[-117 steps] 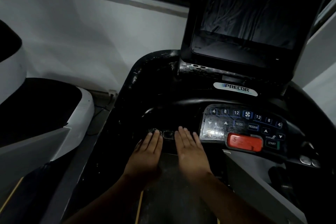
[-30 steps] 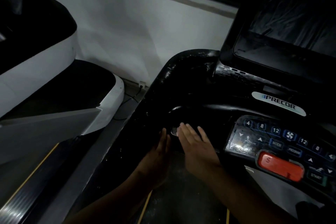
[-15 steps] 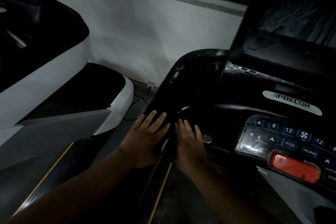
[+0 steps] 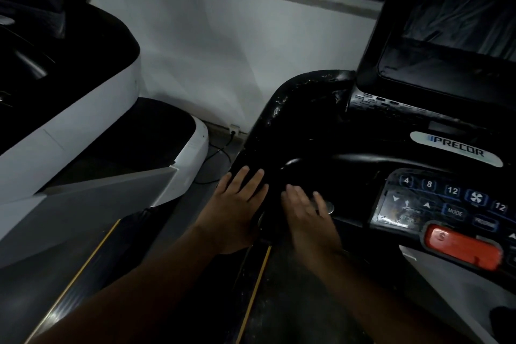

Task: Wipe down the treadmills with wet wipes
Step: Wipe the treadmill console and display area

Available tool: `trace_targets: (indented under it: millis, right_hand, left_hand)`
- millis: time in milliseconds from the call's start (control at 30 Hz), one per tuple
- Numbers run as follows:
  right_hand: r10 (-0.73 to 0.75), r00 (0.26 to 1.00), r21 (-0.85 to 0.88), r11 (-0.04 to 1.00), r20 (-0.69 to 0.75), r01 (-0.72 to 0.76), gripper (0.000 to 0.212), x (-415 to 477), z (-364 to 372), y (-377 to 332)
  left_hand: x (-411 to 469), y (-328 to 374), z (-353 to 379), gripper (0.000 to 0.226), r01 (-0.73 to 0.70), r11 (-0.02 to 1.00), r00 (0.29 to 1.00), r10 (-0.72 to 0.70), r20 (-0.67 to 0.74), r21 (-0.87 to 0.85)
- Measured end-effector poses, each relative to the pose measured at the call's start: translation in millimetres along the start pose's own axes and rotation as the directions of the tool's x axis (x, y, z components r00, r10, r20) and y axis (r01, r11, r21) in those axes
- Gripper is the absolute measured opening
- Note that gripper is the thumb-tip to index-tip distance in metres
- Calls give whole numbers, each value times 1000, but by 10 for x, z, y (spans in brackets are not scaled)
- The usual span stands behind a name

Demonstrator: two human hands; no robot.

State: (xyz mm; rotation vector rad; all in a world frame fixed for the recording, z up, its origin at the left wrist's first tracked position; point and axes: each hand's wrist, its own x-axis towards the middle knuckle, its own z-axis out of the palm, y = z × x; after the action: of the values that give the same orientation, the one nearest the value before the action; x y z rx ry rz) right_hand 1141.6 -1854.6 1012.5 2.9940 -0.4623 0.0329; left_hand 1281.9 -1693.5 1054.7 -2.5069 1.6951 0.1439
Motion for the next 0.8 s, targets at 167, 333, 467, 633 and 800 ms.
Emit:
trace_targets:
  millis: [167, 333, 467, 633, 800]
  right_hand:
    - [110, 992, -8, 994, 63, -110, 96, 31, -125, -34]
    - [-68, 995, -51, 996, 79, 72, 97, -229, -40, 107]
    - [66, 996, -36, 997, 58, -64, 95, -105, -104, 152]
    - [4, 998, -12, 1000, 69, -3, 98, -45, 40, -5]
    - [95, 994, -22, 995, 59, -93, 89, -197, -41, 305]
  left_hand:
    - [-5, 8, -16, 101, -21, 1000, 1000, 21, 6, -3]
    - [-9, -10, 23, 89, -30, 1000, 999, 29, -17, -7]
    - [13, 12, -1, 88, -20, 1000, 999, 20, -31, 23]
    - [149, 167, 1, 89, -114, 993, 990, 117, -73, 44]
    - [145, 204, 34, 84, -120, 991, 991, 124, -53, 62]
